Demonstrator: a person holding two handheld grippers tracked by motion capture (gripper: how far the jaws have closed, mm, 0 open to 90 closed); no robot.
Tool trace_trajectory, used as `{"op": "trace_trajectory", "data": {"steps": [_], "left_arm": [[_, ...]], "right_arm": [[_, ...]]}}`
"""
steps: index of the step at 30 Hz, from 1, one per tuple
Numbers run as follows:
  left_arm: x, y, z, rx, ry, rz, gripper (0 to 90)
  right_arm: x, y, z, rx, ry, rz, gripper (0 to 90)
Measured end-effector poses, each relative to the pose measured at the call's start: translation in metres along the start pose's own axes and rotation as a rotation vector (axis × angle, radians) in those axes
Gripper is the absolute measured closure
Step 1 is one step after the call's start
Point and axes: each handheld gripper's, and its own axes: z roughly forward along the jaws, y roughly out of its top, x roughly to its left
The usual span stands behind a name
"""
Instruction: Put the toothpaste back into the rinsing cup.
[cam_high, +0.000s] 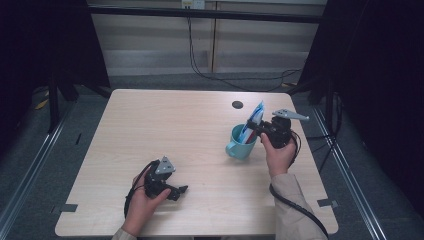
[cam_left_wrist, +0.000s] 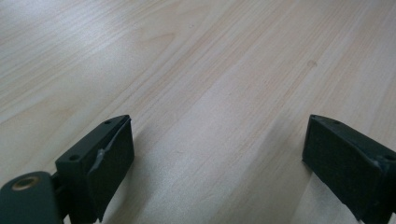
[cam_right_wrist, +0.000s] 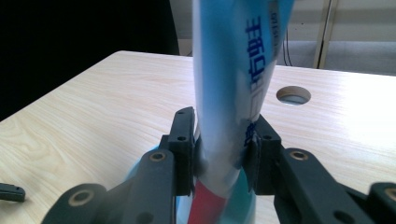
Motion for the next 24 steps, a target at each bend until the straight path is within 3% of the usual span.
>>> {"op": "trace_trajectory", "data": {"steps": [24], "left_arm": [[0.0000,0.0000,-0.0001,0.000,0.003,0.001,8.7]], "right_arm": [[-0.0080,-0.0046,-0.0054,0.018,-0.034,-0.006,61.0]]}}
